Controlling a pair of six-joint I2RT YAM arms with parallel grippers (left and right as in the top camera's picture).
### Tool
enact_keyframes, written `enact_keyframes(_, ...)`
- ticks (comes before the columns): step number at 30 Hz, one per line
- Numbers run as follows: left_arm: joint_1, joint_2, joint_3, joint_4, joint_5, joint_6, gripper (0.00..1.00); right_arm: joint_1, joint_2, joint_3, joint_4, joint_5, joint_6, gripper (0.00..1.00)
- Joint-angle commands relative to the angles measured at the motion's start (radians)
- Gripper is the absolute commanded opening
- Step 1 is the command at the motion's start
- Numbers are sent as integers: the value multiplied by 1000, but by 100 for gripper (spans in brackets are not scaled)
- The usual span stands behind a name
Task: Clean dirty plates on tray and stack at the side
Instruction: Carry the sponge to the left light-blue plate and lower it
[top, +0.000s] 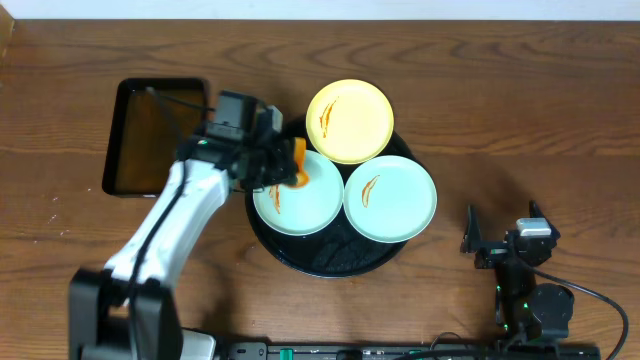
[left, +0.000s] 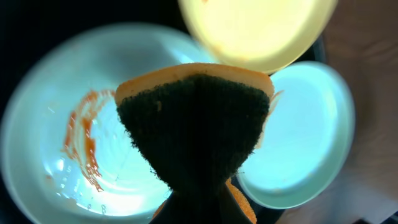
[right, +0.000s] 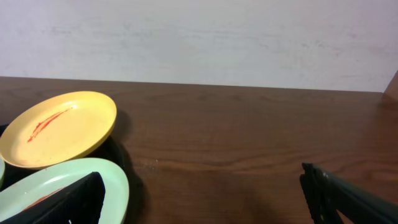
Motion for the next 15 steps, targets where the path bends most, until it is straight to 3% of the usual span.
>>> enact_keyframes(1, -35, 32, -3, -15, -11, -6, 7, -8, -3, -2, -4, 2, -8, 99)
enact_keyframes(4, -66, 47, -3, -29, -51, -21, 7, -8, -3, -2, -4, 3, -8, 99)
enact_keyframes(8, -113, 48, -3, -55, -226, -123, 8, -8, -3, -2, -4, 2, -8, 99)
enact_keyframes(15, -188, 48, -3, -47, -248, -166, 12, -8, -3, -2, -3, -13, 34, 99)
